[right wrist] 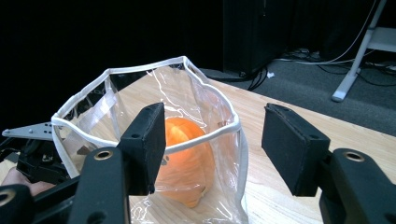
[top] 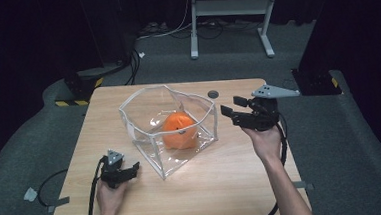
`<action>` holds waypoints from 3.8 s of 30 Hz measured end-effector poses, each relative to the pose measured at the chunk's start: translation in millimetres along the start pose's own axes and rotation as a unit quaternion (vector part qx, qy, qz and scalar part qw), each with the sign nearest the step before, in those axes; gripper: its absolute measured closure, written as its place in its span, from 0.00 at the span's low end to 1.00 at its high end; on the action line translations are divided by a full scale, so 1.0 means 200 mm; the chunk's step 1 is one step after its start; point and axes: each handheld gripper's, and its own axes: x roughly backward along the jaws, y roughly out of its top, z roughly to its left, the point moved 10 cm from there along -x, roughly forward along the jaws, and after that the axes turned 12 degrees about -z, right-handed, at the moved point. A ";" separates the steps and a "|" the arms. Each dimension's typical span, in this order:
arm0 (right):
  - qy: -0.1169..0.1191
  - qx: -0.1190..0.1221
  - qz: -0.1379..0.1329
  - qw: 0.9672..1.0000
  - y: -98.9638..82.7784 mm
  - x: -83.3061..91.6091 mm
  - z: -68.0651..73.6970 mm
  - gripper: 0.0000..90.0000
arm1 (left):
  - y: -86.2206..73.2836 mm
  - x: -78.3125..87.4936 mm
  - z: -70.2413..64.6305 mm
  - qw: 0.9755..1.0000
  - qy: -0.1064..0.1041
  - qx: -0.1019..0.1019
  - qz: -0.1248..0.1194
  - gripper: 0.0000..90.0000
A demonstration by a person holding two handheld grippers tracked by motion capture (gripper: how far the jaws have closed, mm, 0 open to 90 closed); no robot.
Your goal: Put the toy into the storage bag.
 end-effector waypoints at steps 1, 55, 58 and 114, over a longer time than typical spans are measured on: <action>0.000 0.000 -0.001 1.000 0.00 0.00 0.00 0.44 | 0.00 0.00 0.00 1.000 0.000 0.000 0.000 0.30; -0.015 -0.019 -0.027 0.999 -0.17 0.21 -0.06 0.45 | 0.00 0.00 0.00 1.000 0.000 -0.001 0.001 0.30; -0.016 -0.020 -0.028 0.999 -0.17 0.22 -0.06 0.45 | 0.00 0.00 0.00 1.000 0.000 -0.002 0.001 0.30; -0.041 -0.056 -0.013 0.998 -0.51 0.26 -0.13 0.44 | 0.00 0.00 0.00 1.000 0.001 -0.001 0.001 0.30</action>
